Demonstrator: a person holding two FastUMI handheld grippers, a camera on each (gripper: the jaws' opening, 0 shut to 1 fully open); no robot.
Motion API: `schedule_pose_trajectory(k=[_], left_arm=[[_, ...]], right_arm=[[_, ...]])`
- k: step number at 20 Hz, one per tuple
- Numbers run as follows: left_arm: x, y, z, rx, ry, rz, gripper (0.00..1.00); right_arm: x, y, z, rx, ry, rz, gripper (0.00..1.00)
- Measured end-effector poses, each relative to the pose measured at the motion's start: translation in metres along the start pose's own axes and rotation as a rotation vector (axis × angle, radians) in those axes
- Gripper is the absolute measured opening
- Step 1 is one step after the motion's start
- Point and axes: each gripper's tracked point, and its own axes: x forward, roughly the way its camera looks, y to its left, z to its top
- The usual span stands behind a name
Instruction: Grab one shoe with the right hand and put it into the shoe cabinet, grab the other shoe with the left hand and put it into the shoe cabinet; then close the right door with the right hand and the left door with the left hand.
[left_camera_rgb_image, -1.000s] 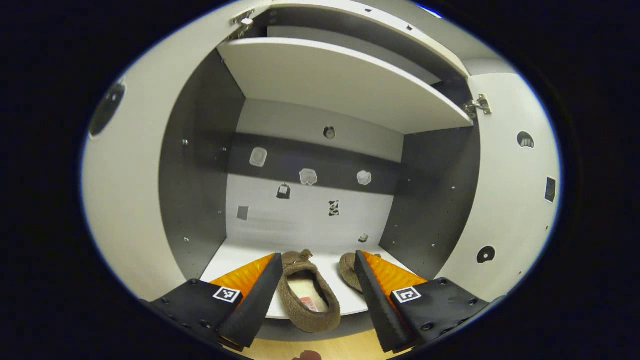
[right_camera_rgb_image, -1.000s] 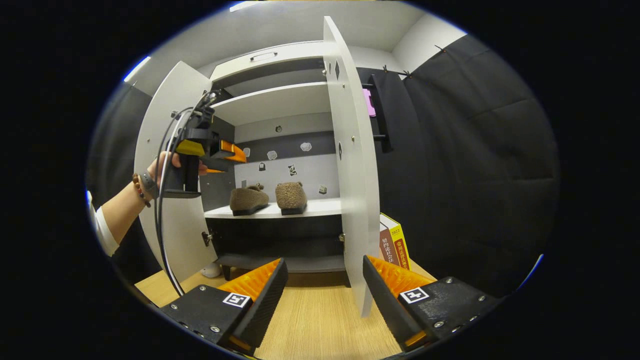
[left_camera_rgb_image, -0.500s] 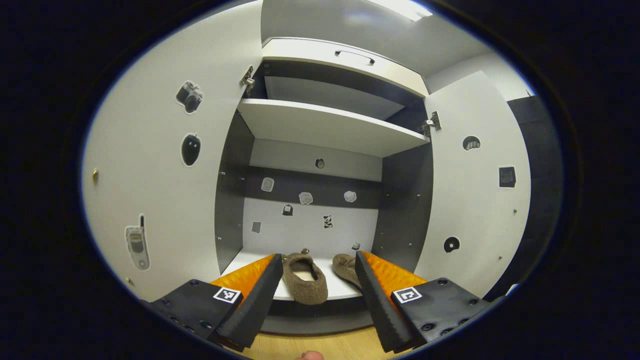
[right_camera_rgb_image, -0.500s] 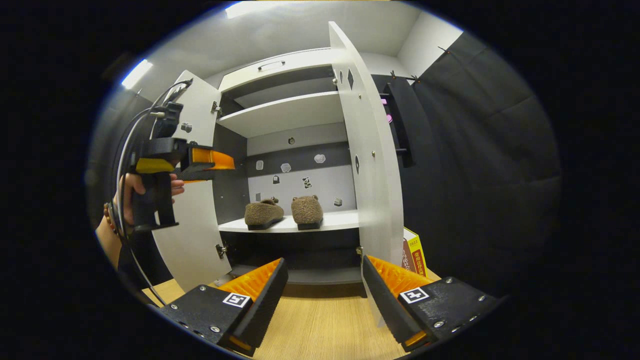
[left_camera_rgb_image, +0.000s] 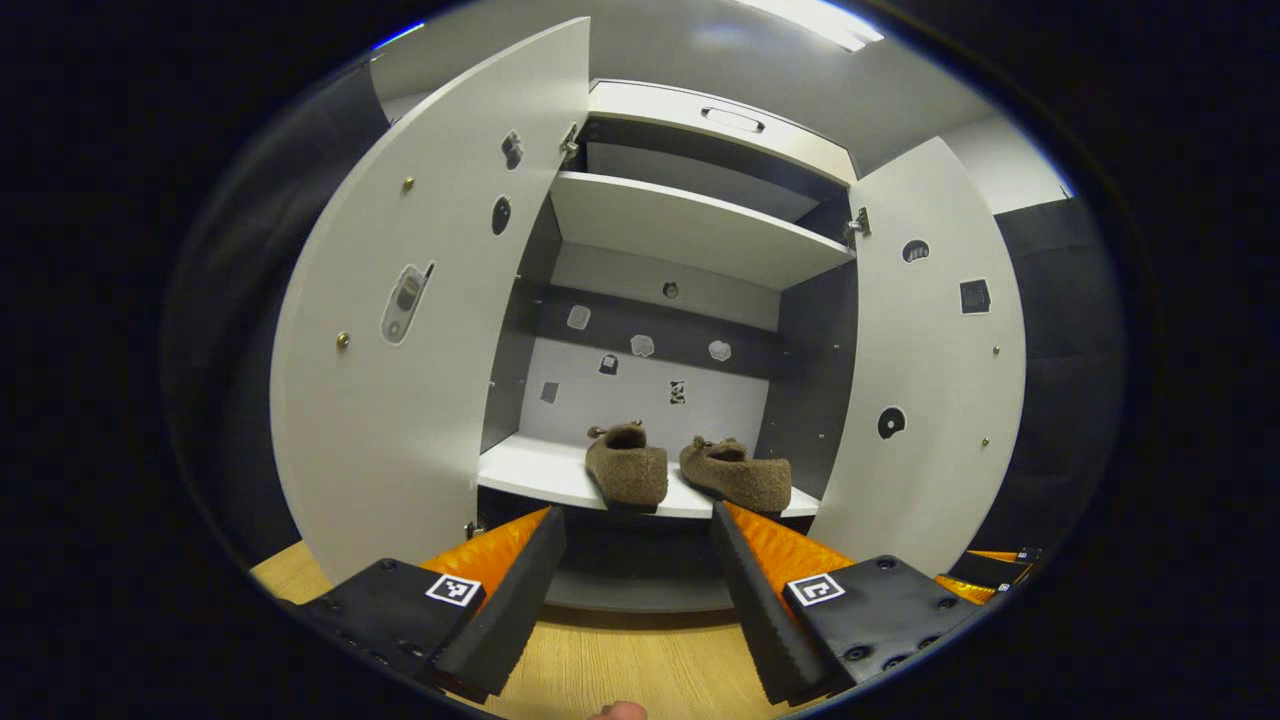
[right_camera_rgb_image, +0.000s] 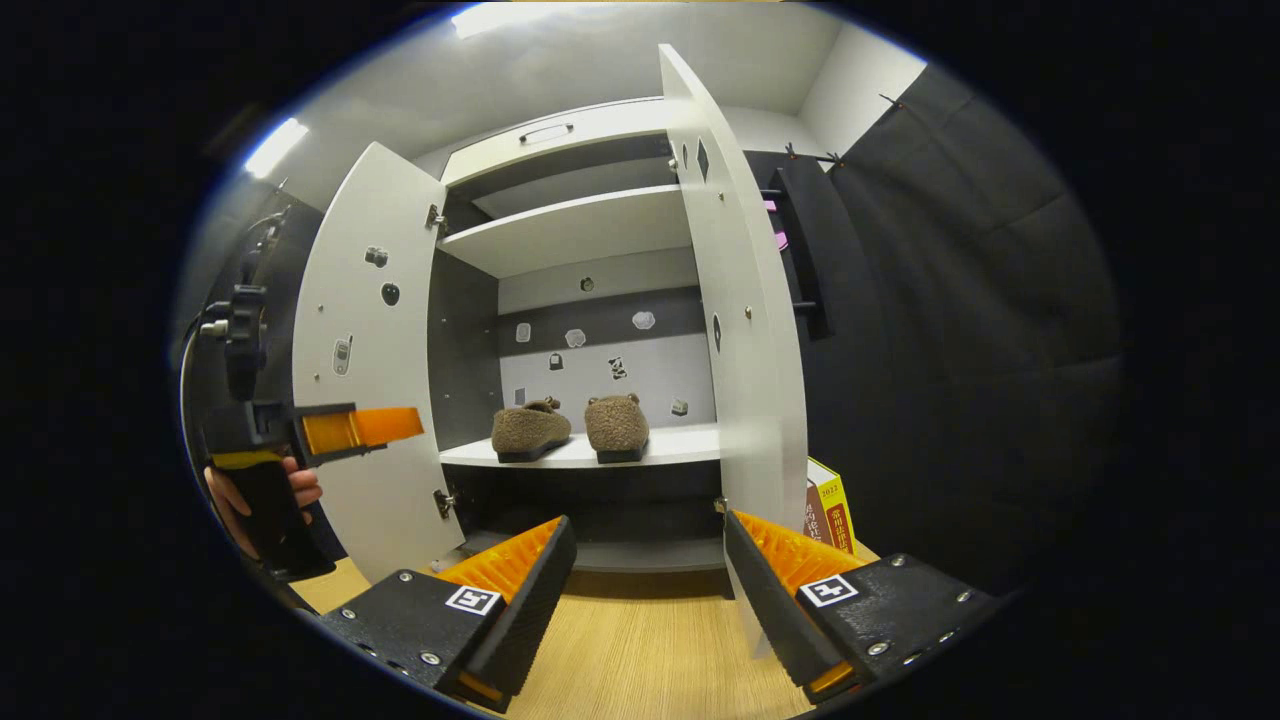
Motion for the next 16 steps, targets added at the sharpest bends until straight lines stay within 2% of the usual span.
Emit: schedule_pose_trajectory(k=[4, 5, 6, 7, 9, 10, 11, 13, 16], left_arm=[[-0.020, 0.019, -0.013, -0.007, -0.012, 0.050, 0.95], [-0.021, 0.024, -0.015, 0.006, -0.014, 0.064, 0.92], [-0.024, 0.029, -0.016, 0.021, -0.014, 0.079, 0.92], [-0.025, 0.033, -0.015, 0.033, -0.018, 0.093, 0.96], [-0.027, 0.036, -0.015, 0.026, -0.020, 0.101, 0.95], [-0.028, 0.038, -0.016, 0.023, -0.018, 0.105, 0.99], [-0.027, 0.041, -0.017, 0.025, -0.015, 0.107, 0.95], [-0.027, 0.047, -0.016, 0.047, -0.019, 0.121, 0.96], [-0.028, 0.053, -0.012, 0.076, -0.029, 0.136, 0.95]], right_arm=[[0.000, 0.002, -0.003, 0.000, 0.008, 0.002, 0.93], [0.000, 0.002, -0.002, 0.000, 0.007, 0.005, 0.93], [0.000, 0.003, 0.001, -0.002, 0.002, 0.010, 0.93], [0.001, 0.002, 0.003, -0.009, -0.004, 0.011, 0.93], [0.004, -0.008, 0.005, -0.017, -0.005, -0.009, 0.93], [0.003, -0.011, 0.009, -0.013, -0.010, -0.014, 0.93], [0.002, -0.015, 0.015, -0.008, -0.024, -0.019, 0.93], [-0.003, -0.029, 0.025, -0.003, -0.040, -0.028, 0.93], [-0.013, -0.070, 0.053, -0.035, -0.061, -0.095, 0.93]])
